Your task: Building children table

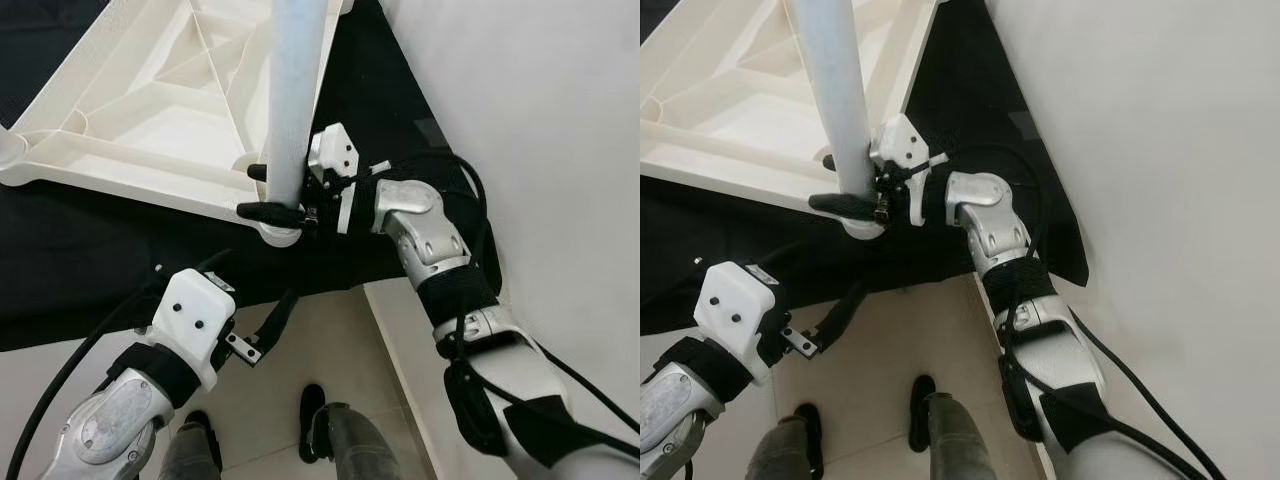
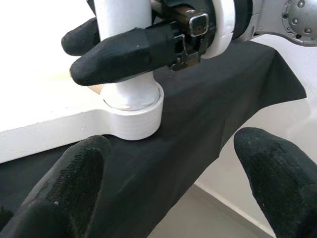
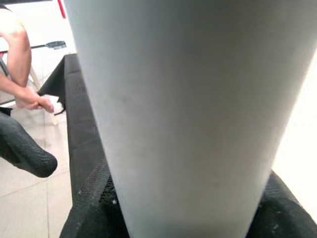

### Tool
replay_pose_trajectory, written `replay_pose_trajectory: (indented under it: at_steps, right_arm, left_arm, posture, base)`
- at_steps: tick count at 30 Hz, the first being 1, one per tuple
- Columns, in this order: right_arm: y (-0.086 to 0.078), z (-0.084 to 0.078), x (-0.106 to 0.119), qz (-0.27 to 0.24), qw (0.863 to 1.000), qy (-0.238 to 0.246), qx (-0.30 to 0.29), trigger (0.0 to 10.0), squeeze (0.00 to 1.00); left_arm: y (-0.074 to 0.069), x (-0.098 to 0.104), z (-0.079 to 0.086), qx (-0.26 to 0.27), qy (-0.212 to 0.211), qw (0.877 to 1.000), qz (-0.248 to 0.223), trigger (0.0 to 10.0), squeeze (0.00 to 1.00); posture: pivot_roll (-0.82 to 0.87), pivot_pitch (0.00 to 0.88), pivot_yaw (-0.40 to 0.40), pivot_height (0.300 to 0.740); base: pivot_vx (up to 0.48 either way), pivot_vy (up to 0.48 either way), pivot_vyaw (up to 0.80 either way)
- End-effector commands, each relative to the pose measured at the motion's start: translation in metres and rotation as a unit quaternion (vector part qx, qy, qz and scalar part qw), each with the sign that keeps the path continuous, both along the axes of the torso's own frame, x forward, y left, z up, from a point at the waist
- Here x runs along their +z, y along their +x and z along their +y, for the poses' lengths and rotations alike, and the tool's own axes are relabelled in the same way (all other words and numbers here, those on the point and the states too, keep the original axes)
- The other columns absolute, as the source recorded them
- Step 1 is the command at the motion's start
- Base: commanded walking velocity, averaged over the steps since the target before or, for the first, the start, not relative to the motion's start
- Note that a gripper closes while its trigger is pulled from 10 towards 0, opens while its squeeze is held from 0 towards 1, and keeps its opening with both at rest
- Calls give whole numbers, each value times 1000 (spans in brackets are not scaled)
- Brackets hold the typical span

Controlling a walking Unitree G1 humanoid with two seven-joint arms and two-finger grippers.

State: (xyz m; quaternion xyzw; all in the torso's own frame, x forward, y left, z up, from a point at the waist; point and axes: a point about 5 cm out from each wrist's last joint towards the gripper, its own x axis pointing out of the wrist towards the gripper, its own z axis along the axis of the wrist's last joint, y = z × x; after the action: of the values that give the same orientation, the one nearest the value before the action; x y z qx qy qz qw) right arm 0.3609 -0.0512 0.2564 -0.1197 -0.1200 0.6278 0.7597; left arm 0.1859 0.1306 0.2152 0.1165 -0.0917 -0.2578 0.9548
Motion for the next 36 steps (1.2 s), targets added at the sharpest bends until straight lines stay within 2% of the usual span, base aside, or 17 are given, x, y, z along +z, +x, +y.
replay_pose_trajectory:
  at_steps: [1, 8, 11, 12, 13, 14, 15, 17, 18, 23, 24, 25, 26, 27, 28, 32, 36]
  right_arm:
    - [-2, -3, -14, 25, 1000, 2, 15, 0, 0]
    - [2, -29, -25, 36, 995, 44, -81, 0, 0]
    - [-3, -38, -39, 58, 981, 84, -163, 0, 0]
    - [-2, -46, -53, 40, 942, 82, -322, 0, 0]
    - [-22, -41, -78, 64, 916, 66, -390, 0, 0]
    - [-22, -41, -78, 64, 916, 66, -390, 0, 0]
    - [-38, -39, -92, 80, 896, 55, -433, 0, 0]
    - [-50, -33, -99, 85, 892, 52, -441, 0, 0]
    - [-47, -24, -97, 84, 902, 58, -418, 0, 0]
    - [-37, -23, -90, 80, 902, 66, -419, 0, 0]
    - [-33, -22, -89, 74, 903, 64, -418, 6745, 0]
    - [-33, -22, -89, 74, 903, 64, -418, 6745, 0]
    - [-31, -19, -87, 71, 910, 67, -403, 10000, 0]
    - [-29, -17, -84, 64, 915, 73, -391, 10000, 0]
    - [-26, -17, -81, 60, 918, 81, -384, 10000, 1000]
    - [-29, -16, -77, 58, 911, 87, -399, 10000, 1000]
    - [-35, -44, -71, 43, 888, 101, -447, 10000, 1000]
  left_arm:
    - [-4, -2, -2, -9, -1, 1000, 9, 10000, 0]
    - [-3, -2, -3, -13, -2, 1000, 10, 10000, 0]
    - [-4, -3, -4, -17, -2, 1000, 11, 10000, 0]
    - [-4, -3, -3, -18, -3, 1000, 12, 10000, 0]
    - [-3, -3, -3, -19, -2, 1000, 12, 10000, 0]
    - [-3, -3, -3, -19, -2, 1000, 12, 10000, 0]
    - [-3, -3, -2, -19, -2, 1000, 12, 10000, 0]
    - [-2, -3, -2, -20, -1, 1000, 12, 10000, 0]
    - [-1, -3, -2, -21, 0, 1000, 12, 10000, 0]
    - [0, -3, -3, -23, 1, 1000, 10, 10000, 0]
    - [0, -3, -2, -20, 2, 1000, 9, 10000, 0]
    - [0, -3, -2, -20, 2, 1000, 9, 10000, 0]
    - [1, -2, 0, -16, 5, 1000, 8, 10000, 0]
    - [1, -2, 1, -13, 7, 1000, 7, 10000, 0]
    - [1, -2, 2, -12, 8, 1000, 6, 10000, 0]
    - [1, -2, 3, -11, 10, 1000, 6, 10000, 0]
    - [4, -5, 2, -5, 0, 1000, 12, 10000, 0]
  posture:
    - [154, 343, -165, 740]
    - [136, 345, -161, 740]
    - [126, 342, -164, 740]
    - [117, 345, -164, 740]
    - [129, 353, -156, 740]
    - [129, 353, -156, 740]
    - [129, 355, -152, 740]
    - [117, 333, -137, 740]
    - [123, 332, -140, 740]
    - [123, 329, -141, 740]
    - [129, 331, -147, 740]
    - [129, 331, -147, 740]
    - [135, 329, -143, 740]
    - [136, 329, -143, 740]
    - [136, 329, -139, 740]
    - [136, 329, -139, 740]
    - [100, 333, -138, 740]
  base:
    - [0, 0, 0]
    - [0, 0, 0]
    - [0, 0, 0]
    - [0, 0, 0]
    - [0, 0, 0]
    - [0, 0, 0]
    - [0, 0, 0]
    - [0, 0, 0]
    - [0, 0, 0]
    - [0, 0, 0]
    - [0, 0, 0]
    - [0, 0, 0]
    - [0, 0, 0]
    - [0, 0, 0]
    - [0, 0, 0]
    - [0, 0, 0]
    - [0, 0, 0]
